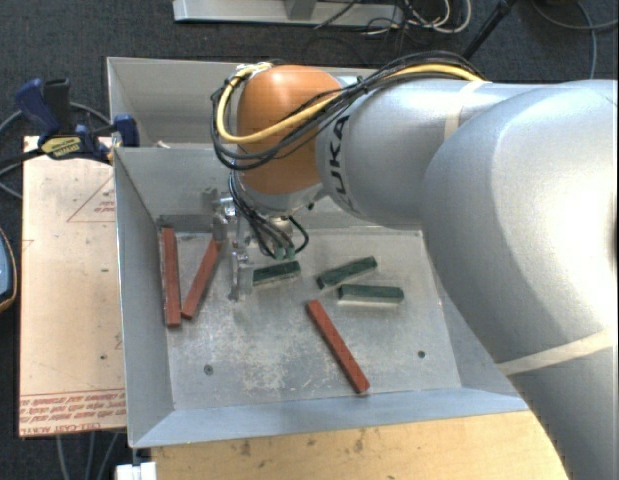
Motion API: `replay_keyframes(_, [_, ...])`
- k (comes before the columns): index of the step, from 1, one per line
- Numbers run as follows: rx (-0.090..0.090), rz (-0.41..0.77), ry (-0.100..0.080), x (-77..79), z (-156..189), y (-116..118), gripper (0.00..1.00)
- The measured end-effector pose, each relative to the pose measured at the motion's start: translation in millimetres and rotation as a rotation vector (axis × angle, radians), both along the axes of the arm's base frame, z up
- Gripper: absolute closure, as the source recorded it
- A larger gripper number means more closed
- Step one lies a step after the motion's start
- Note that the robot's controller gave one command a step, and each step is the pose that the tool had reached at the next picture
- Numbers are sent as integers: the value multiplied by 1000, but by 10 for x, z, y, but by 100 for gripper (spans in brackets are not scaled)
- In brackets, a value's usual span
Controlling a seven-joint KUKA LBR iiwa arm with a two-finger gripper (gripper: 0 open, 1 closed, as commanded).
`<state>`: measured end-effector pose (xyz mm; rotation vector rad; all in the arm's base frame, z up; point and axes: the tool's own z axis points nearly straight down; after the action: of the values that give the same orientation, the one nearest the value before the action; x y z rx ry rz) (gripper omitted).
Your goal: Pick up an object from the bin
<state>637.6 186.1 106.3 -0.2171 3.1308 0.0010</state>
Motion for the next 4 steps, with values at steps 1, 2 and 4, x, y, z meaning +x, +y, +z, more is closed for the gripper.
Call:
replay_keyframes(1, [1, 1, 1, -6, -7, 11, 0])
replay_keyframes(2, [1, 1, 1, -6, -7, 11, 0])
replay_keyframes(4, [1, -59, 5, 46, -391, -819, 0])
